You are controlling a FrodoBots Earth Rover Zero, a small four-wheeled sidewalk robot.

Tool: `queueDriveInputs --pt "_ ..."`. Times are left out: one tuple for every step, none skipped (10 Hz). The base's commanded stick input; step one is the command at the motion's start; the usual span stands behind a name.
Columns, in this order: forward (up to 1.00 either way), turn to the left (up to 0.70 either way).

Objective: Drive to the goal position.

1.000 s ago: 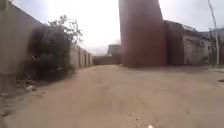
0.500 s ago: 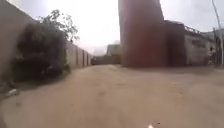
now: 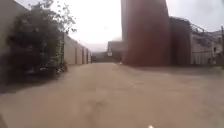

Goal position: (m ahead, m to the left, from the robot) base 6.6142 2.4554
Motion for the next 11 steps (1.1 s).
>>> queueDriveInputs --pt "1.0 0.0" --pt "1.0 0.0" --pt "1.0 0.0" --pt "1.0 0.0" --pt "1.0 0.0" --pt "1.0 0.0" --pt "1.0 0.0" --pt "1.0 0.0" --pt "1.0 0.0" --pt "1.0 0.0" --pt "1.0 0.0"
